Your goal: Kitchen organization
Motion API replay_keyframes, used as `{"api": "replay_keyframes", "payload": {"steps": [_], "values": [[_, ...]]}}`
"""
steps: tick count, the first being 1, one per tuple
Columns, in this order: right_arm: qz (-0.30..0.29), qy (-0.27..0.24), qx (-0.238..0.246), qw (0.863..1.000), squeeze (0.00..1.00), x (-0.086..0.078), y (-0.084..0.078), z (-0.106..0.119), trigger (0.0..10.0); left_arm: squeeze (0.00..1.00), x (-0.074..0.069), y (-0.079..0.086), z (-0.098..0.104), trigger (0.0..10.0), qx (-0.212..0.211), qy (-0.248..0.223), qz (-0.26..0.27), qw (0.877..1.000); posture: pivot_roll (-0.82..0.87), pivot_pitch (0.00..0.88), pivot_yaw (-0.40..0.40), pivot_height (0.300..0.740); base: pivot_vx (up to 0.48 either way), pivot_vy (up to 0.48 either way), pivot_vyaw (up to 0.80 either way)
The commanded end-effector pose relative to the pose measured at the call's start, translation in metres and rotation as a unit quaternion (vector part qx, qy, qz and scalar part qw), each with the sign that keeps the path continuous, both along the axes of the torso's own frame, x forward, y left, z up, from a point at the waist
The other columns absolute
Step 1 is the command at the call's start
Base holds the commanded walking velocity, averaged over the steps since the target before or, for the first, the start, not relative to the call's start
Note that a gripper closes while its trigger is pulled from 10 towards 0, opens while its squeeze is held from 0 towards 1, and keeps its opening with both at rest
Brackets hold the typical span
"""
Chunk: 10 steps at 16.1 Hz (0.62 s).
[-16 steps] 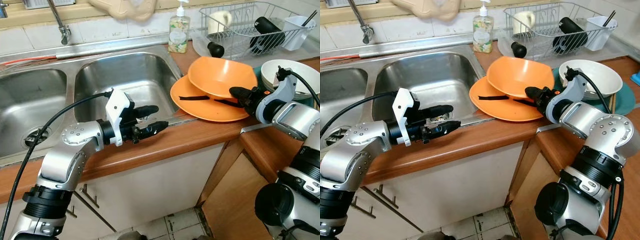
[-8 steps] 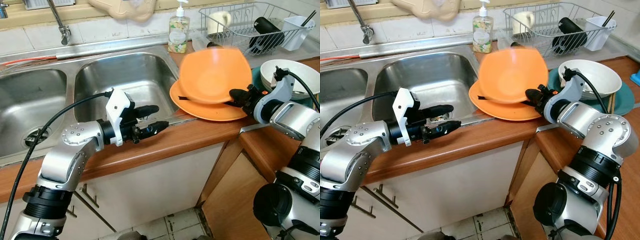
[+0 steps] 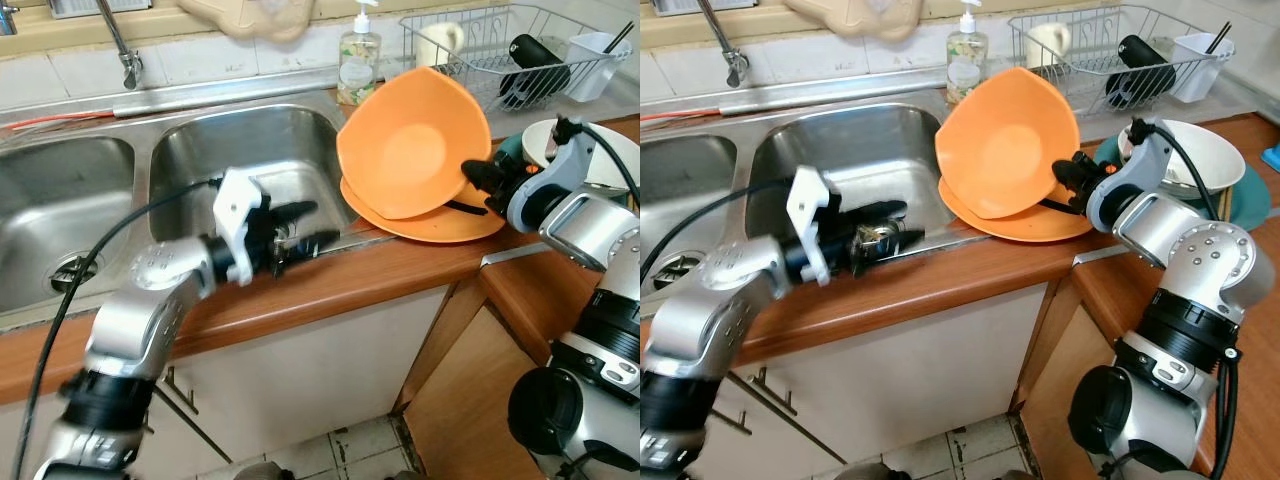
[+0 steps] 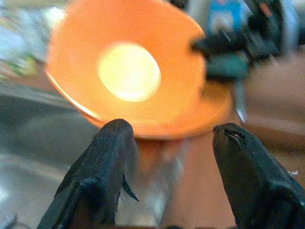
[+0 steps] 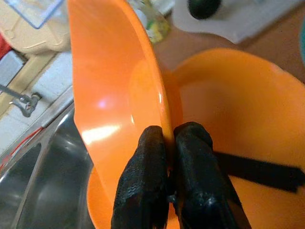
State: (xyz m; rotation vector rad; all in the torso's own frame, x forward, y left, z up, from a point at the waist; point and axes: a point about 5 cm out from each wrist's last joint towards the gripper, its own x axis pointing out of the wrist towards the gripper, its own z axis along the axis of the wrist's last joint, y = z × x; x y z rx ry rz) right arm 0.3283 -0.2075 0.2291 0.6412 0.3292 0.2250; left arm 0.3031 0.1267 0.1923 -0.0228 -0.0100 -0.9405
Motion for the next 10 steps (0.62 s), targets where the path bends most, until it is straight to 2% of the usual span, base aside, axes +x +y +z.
{"api": "replay_keyframes", "payload": {"steps": [1, 4, 6, 8, 10], "values": [[0.02, -0.052, -0.001, 0.998, 0.0, -0.003, 0.003, 0.015, 0.0, 1.0, 0.008, 0.007, 0.011, 10.0, -0.022, -0.011, 0.028, 0.999, -0.05, 0.0, 0.034, 0.74, 0.0, 0.0, 0.0], [0.042, -0.091, -0.001, 0.995, 0.0, -0.005, 0.005, 0.025, 0.0, 0.99, 0.02, 0.006, 0.017, 10.0, -0.027, -0.033, 0.053, 0.998, -0.06, 0.0, 0.039, 0.74, 0.0, 0.0, 0.0], [0.045, -0.101, 0.0, 0.994, 0.0, -0.005, 0.005, 0.027, 0.0, 0.0, 0.025, 0.005, 0.02, 10.0, -0.033, -0.038, 0.06, 0.997, -0.06, 0.0, 0.041, 0.74, 0.0, 0.0, 0.0], [0.071, -0.126, -0.002, 0.99, 0.0, -0.01, 0.009, 0.032, 0.0, 0.0, 0.039, 0.005, 0.027, 10.0, -0.039, -0.055, 0.082, 0.994, -0.06, 0.0, 0.042, 0.74, 0.0, 0.0, 0.0], [0.092, -0.141, -0.002, 0.986, 0.0, -0.013, 0.013, 0.035, 0.0, 0.0, 0.047, 0.008, 0.033, 10.0, -0.045, -0.063, 0.092, 0.993, -0.06, 0.0, 0.047, 0.74, 0.0, 0.0, 0.0]]}}
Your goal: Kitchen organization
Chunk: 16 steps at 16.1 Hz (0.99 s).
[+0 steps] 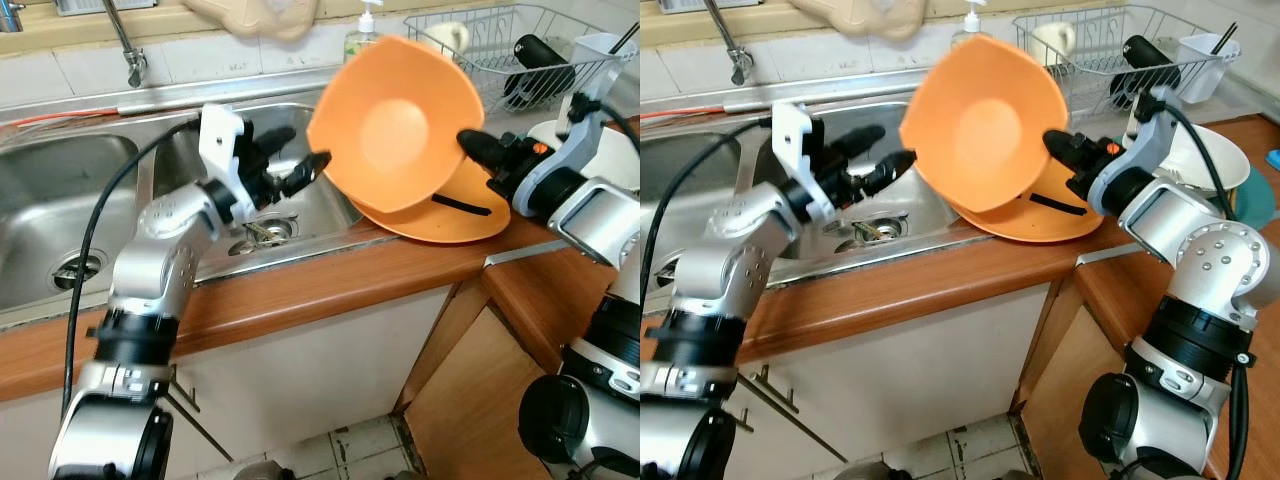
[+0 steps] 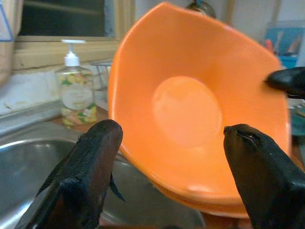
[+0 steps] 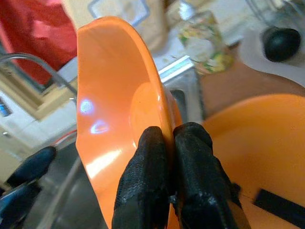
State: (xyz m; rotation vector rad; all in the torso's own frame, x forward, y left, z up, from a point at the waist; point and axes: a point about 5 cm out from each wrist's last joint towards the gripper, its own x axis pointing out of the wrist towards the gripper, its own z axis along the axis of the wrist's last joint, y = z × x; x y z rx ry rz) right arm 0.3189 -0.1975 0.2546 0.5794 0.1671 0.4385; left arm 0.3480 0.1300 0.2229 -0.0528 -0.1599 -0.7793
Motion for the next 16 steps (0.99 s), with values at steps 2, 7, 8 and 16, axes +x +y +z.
{"api": "replay_keyframes", "payload": {"steps": [2, 7, 8, 16], "values": [[0.04, -0.047, -0.003, 0.998, 0.0, -0.008, 0.008, 0.013, 0.0, 0.0, 0.01, 0.007, 0.007, 10.0, -0.003, -0.009, 0.015, 1.0, -0.06, 0.0, 0.053, 0.74, 0.0, 0.0, 0.0], [0.098, -0.07, -0.02, 0.993, 0.0, -0.019, 0.02, 0.015, 0.0, 0.0, 0.027, 0.012, 0.015, 10.0, 0.011, -0.023, 0.015, 1.0, -0.06, 0.0, 0.062, 0.74, 0.0, 0.0, 0.0], [0.099, -0.072, -0.02, 0.992, 0.0, -0.019, 0.02, 0.016, 0.0, 0.0, 0.029, 0.013, 0.015, 10.0, 0.012, -0.023, 0.014, 1.0, -0.06, 0.0, 0.064, 0.74, 0.0, 0.0, 0.0], [0.081, -0.068, -0.022, 0.994, 0.0, -0.015, 0.016, 0.014, 0.0, 0.0, 0.022, 0.017, 0.01, 0.0, -0.031, -0.005, -0.053, 0.998, -0.05, 0.0, 0.063, 0.74, 0.0, 0.0, 0.0]]}}
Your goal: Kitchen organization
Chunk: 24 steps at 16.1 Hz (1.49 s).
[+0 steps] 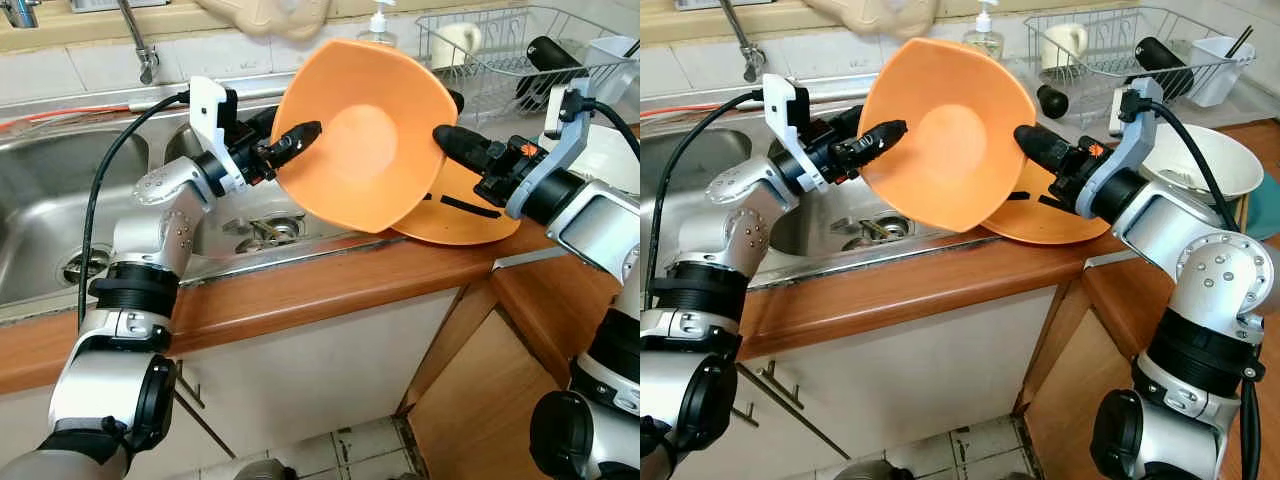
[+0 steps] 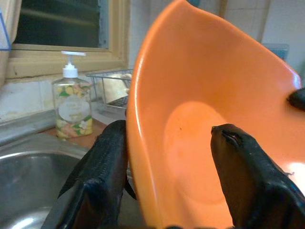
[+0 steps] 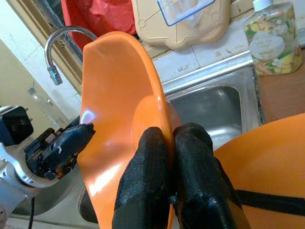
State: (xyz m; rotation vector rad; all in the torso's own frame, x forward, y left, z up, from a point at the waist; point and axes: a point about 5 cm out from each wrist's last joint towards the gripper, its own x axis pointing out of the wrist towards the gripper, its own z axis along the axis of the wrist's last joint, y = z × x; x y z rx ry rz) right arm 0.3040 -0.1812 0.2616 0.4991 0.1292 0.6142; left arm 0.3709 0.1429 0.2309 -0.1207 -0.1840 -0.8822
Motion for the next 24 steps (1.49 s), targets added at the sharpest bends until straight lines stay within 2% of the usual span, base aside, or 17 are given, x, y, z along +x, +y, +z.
{"api": "replay_keyframes", "payload": {"steps": [1, 17, 21, 22, 24], "values": [[0.003, -0.019, 0.003, 1.0, 0.0, 0.0, 0.0, 0.007, 0.0, 0.0, -0.002, 0.005, 0.001, 0.0, 0.001, -0.003, -0.004, 1.0, -0.05, 0.0, 0.058, 0.74, 0.0, 0.0, 0.0], [0.015, -0.03, 0.005, 0.999, 0.0, 0.0, 0.006, 0.009, 0.0, 0.0, -0.003, 0.001, -0.005, 0.0, 0.021, 0.003, -0.007, 1.0, -0.05, 0.0, 0.067, 0.74, 0.0, 0.0, 0.0], [0.015, -0.032, 0.002, 0.999, 0.0, 0.0, 0.007, 0.01, 0.0, 0.0, -0.003, 0.001, -0.003, 0.0, 0.014, 0.002, -0.005, 1.0, -0.05, 0.0, 0.066, 0.74, 0.0, 0.0, 0.0], [0.009, -0.038, -0.017, 0.999, 0.0, 0.001, 0.008, 0.012, 10.0, 0.0, -0.003, 0.002, 0.001, 0.0, -0.004, -0.001, -0.002, 1.0, -0.05, 0.0, 0.065, 0.74, 0.0, 0.0, 0.0], [0.007, -0.047, -0.031, 0.998, 0.0, 0.001, 0.009, 0.014, 10.0, 0.0, -0.003, 0.005, 0.009, 0.0, -0.036, -0.006, 0.004, 0.999, -0.05, 0.0, 0.063, 0.74, 0.0, 0.0, 0.0]]}}
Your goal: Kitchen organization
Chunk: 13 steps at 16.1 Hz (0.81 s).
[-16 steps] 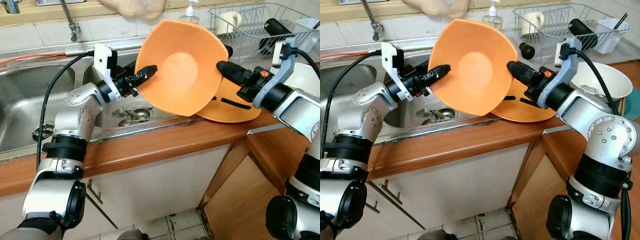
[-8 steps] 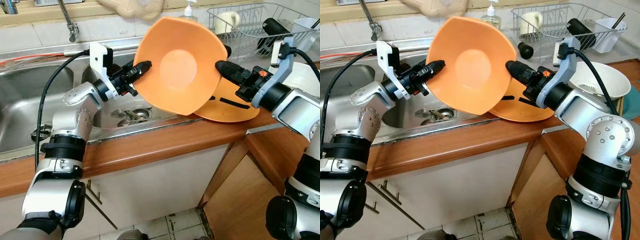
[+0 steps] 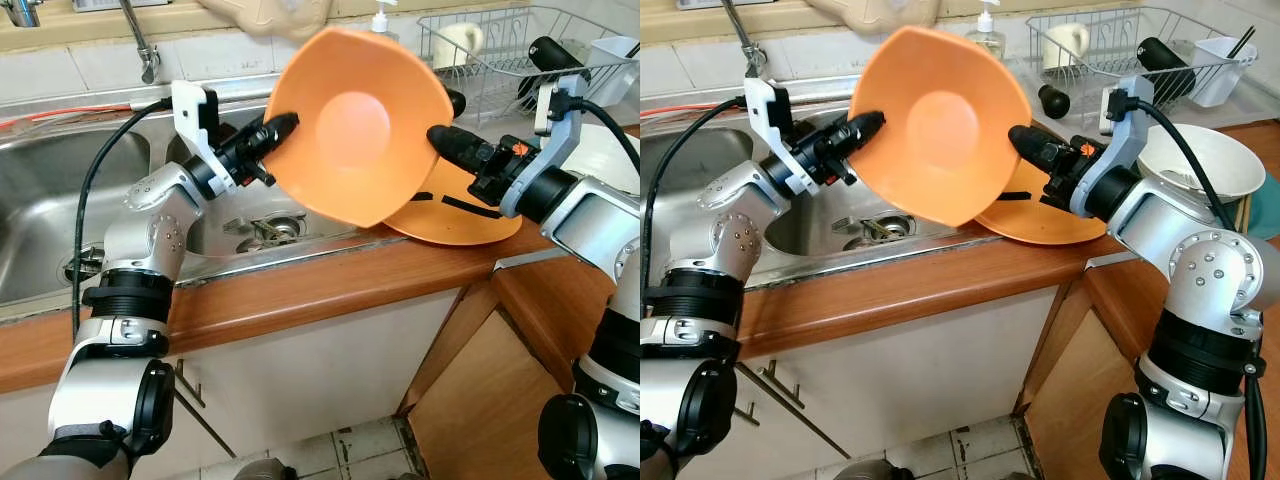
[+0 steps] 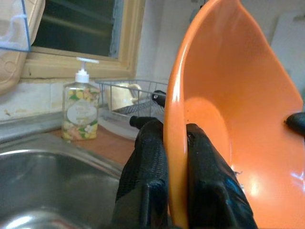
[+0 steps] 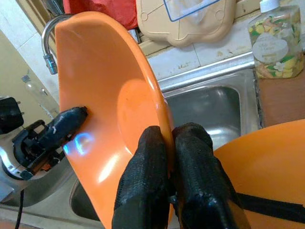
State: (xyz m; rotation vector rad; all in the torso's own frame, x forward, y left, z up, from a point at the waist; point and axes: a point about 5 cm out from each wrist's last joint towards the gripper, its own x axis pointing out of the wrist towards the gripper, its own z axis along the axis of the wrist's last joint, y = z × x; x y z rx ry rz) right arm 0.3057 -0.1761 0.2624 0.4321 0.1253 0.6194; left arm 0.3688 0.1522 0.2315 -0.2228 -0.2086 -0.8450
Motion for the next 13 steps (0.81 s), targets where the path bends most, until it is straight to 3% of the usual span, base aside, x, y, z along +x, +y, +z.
{"api": "replay_keyframes", "payload": {"steps": [1, 2, 3, 6, 7, 9, 11, 13], "values": [[0.007, -0.034, 0.004, 0.999, 0.0, 0.0, 0.004, 0.014, 10.0, 0.0, 0.0, -0.001, 0.015, 0.0, -0.006, -0.022, -0.001, 1.0, -0.05, 0.0, 0.062, 0.74, 0.0, 0.0, 0.0], [0.007, -0.035, 0.005, 0.999, 0.65, 0.0, 0.004, 0.015, 10.0, 0.0, 0.0, 0.0, 0.017, 0.0, -0.014, -0.023, 0.002, 1.0, -0.05, 0.0, 0.06, 0.74, 0.0, 0.0, 0.0], [0.008, -0.04, 0.006, 0.999, 1.0, 0.0, 0.004, 0.017, 10.0, 0.0, 0.0, 0.005, 0.022, 0.0, -0.03, -0.028, 0.013, 0.999, -0.05, 0.0, 0.06, 0.74, 0.0, 0.0, 0.0], [0.012, -0.056, -0.01, 0.998, 1.0, 0.0, 0.007, 0.021, 10.0, 0.0, 0.002, 0.015, 0.029, 0.0, -0.053, -0.03, 0.042, 0.997, -0.04, 0.0, 0.056, 0.74, 0.0, 0.0, 0.0], [0.019, -0.066, -0.027, 0.997, 0.0, -0.002, 0.01, 0.021, 10.0, 0.0, 0.004, 0.025, 0.027, 0.0, -0.058, -0.027, 0.077, 0.995, -0.04, 0.0, 0.056, 0.74, 0.0, 0.0, 0.0], [0.021, -0.067, -0.055, 0.996, 0.0, -0.003, 0.012, 0.019, 10.0, 0.0, 0.006, 0.032, 0.024, 0.0, -0.058, -0.021, 0.108, 0.992, -0.04, 0.0, 0.055, 0.74, 0.0, 0.0, 0.0], [0.024, -0.067, -0.113, 0.991, 0.0, -0.004, 0.016, 0.011, 10.0, 0.0, 0.01, 0.042, 0.018, 0.0, -0.043, -0.008, 0.164, 0.985, -0.04, 0.0, 0.055, 0.74, 0.0, 0.0, 0.0], [0.038, -0.104, -0.201, 0.973, 0.0, -0.008, 0.034, 0.001, 10.0, 0.0, 0.017, 0.055, 0.0, 0.0, 0.034, 0.024, 0.259, 0.965, -0.04, 0.0, 0.055, 0.74, 0.0, 0.0, 0.0]]}}
